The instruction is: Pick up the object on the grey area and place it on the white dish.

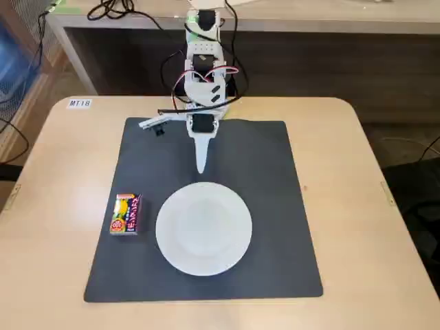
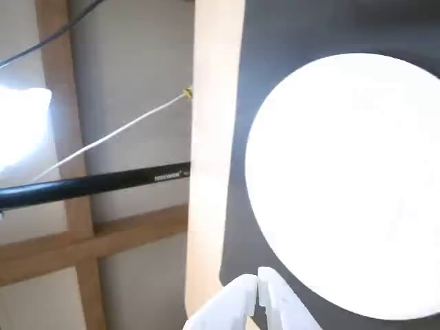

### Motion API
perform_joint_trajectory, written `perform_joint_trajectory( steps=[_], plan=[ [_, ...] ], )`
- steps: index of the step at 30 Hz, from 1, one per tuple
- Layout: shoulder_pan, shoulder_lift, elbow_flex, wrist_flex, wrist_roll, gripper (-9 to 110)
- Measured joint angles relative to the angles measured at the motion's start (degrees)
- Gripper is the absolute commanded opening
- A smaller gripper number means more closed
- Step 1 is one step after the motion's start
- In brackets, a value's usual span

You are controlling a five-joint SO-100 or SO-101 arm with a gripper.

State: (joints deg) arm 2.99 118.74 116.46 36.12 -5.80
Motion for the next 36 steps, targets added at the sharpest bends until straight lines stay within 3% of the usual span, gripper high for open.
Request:
perform_joint_trajectory(
  steps=[15, 23, 30, 36],
  plan=[
    [7.4, -25.3, -29.2, 6.2, 4.3, 0],
    [16.7, -41.7, -54.0, 30.7, 18.5, 0],
    [19.9, -63.8, -89.6, 55.5, 33.8, 0],
    [23.2, -68.9, -98.5, 60.6, 43.1, 0]
  ],
)
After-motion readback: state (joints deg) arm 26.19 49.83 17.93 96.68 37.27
